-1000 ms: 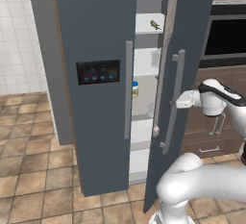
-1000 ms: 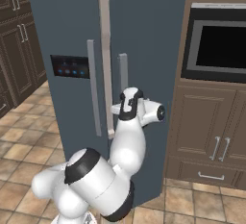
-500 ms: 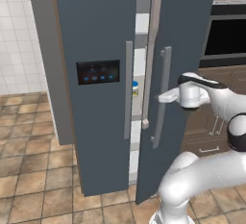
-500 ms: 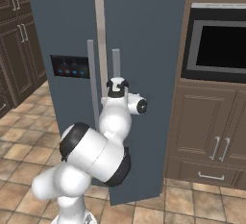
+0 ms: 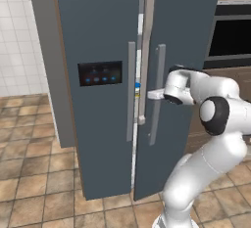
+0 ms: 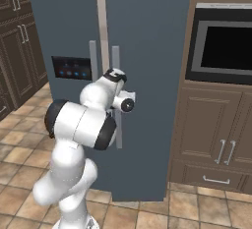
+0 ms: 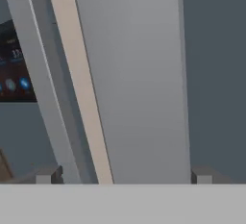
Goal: Pick up the frozen fish from the freezer, place it on any shelf in the fridge, and close the fridge and freezer doors when done.
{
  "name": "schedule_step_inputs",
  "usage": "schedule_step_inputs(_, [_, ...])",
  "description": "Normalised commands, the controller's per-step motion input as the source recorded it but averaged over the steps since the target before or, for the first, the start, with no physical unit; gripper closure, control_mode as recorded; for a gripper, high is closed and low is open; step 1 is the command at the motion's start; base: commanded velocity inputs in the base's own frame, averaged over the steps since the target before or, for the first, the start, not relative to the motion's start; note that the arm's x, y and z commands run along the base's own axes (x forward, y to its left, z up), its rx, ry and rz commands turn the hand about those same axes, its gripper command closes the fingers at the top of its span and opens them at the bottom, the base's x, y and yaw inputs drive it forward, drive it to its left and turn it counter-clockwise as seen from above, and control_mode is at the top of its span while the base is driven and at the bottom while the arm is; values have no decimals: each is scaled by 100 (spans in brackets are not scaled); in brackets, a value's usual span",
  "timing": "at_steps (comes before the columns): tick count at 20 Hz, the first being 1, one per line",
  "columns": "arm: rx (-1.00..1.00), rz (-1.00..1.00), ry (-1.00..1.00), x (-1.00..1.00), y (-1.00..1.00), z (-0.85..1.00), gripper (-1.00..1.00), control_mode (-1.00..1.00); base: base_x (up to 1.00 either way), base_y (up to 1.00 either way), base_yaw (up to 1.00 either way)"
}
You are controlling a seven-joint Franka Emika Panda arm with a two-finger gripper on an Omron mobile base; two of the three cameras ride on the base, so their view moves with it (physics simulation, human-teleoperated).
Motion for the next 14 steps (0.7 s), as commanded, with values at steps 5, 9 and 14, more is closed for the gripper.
schedule_step_inputs(5, [0, -21, -13, 66, 54, 0, -100, -100, 0, 0, 0])
schedule_step_inputs(9, [0, -17, -7, 71, 37, 0, -100, -100, 0, 0, 0])
schedule_step_inputs(14, [0, -7, 0, 61, 17, 0, -100, -100, 0, 0, 0])
